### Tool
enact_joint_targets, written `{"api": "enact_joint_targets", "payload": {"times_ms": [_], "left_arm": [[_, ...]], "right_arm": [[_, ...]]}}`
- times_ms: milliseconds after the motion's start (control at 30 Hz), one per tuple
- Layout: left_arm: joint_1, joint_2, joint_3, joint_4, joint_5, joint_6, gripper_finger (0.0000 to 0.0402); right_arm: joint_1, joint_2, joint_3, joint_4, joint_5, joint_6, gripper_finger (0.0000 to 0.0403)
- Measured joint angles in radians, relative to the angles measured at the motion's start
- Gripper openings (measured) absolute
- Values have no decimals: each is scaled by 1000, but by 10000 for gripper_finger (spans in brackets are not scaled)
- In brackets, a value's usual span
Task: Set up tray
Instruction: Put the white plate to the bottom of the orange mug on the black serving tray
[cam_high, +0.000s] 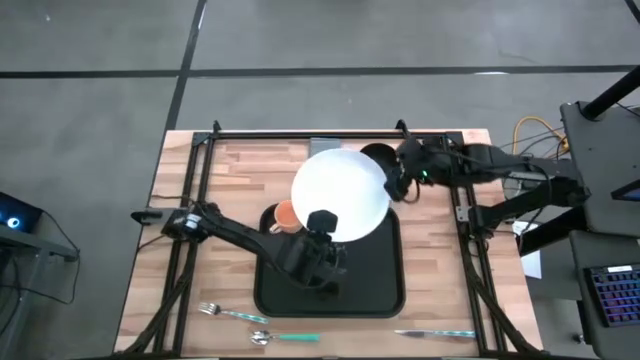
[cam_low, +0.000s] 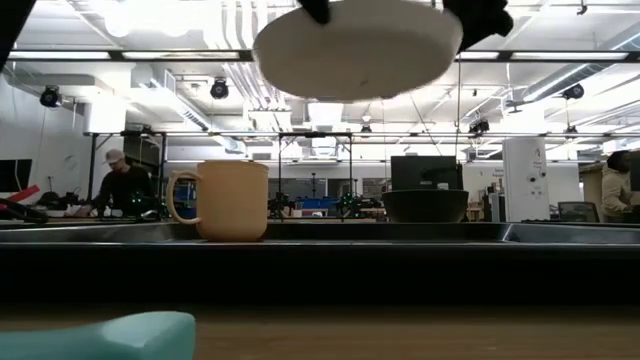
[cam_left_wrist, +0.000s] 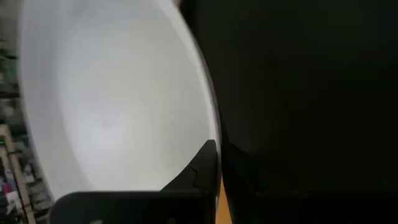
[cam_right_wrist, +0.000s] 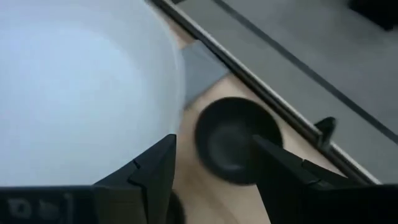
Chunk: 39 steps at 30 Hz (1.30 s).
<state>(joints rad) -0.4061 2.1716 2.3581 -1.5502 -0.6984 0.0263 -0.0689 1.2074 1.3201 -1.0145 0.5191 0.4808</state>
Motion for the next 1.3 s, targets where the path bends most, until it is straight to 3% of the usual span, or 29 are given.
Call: {"api": "enact_joint_targets", "payload": {"times_ms": [167, 367, 867, 1300], "left_arm": [[-5, -54, -116, 58, -23, 3, 0], [8, -69, -156, 57, -28, -22, 0], [38, -70, -236, 111, 65, -33, 0], [48, -72, -237, 163, 38, 2, 0]], "right_arm": [[-97, 44, 11, 36, -50, -23, 204], [-145, 107, 20, 115, -154, -57, 230], [-146, 151, 119, 140, -158, -107, 226], [-126, 254, 104, 159, -165, -95, 226]]}}
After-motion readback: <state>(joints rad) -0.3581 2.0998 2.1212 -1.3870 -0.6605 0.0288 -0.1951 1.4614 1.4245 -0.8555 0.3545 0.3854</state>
